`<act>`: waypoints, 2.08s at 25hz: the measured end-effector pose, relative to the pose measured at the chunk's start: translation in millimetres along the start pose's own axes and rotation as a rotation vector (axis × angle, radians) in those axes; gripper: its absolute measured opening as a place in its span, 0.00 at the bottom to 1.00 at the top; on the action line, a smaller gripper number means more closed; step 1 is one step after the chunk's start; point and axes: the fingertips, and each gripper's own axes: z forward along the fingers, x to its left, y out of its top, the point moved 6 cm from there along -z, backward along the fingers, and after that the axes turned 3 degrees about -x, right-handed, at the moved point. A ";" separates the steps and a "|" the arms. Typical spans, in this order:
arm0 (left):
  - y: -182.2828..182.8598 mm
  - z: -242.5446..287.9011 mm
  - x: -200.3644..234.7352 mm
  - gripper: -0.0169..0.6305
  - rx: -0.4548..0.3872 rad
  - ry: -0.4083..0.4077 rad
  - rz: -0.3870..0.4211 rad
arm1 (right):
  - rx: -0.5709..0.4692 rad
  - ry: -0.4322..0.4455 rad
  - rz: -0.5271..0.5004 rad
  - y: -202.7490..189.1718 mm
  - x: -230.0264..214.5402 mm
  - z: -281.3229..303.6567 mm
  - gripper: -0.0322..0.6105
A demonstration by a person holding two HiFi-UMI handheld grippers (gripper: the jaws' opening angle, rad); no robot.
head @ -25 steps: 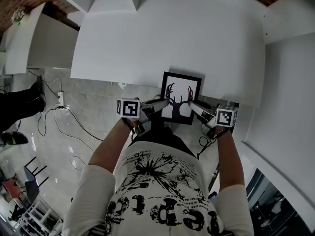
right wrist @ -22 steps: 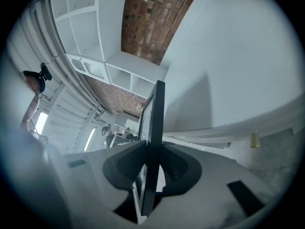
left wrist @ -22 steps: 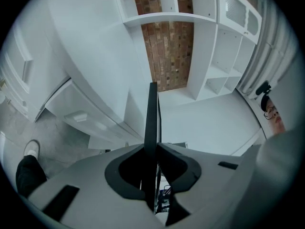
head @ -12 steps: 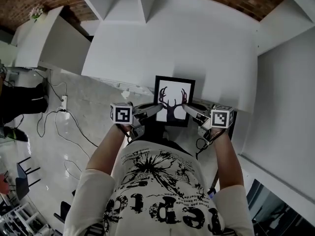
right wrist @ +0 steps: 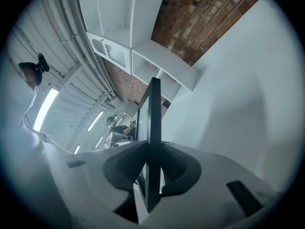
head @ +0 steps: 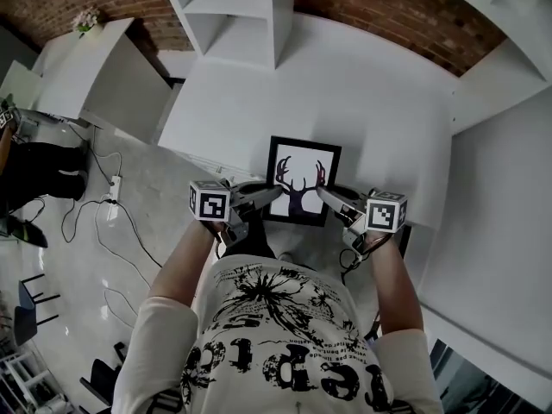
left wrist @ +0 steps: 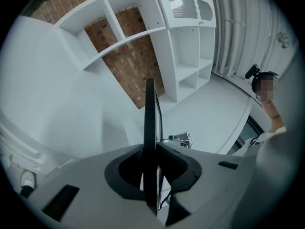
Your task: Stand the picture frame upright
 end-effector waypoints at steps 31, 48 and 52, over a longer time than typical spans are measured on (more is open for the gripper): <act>300.8 -37.1 171.2 0.17 0.161 -0.083 0.624 | -0.166 -0.235 -0.537 215.2 -33.2 236.3 0.20; 367.4 -7.2 254.7 0.21 0.246 0.077 0.874 | 0.020 -0.551 -0.675 278.2 -99.8 306.7 0.25; 374.3 0.7 267.8 0.21 0.272 0.099 0.884 | 0.045 -0.597 -0.688 287.4 -111.9 313.9 0.26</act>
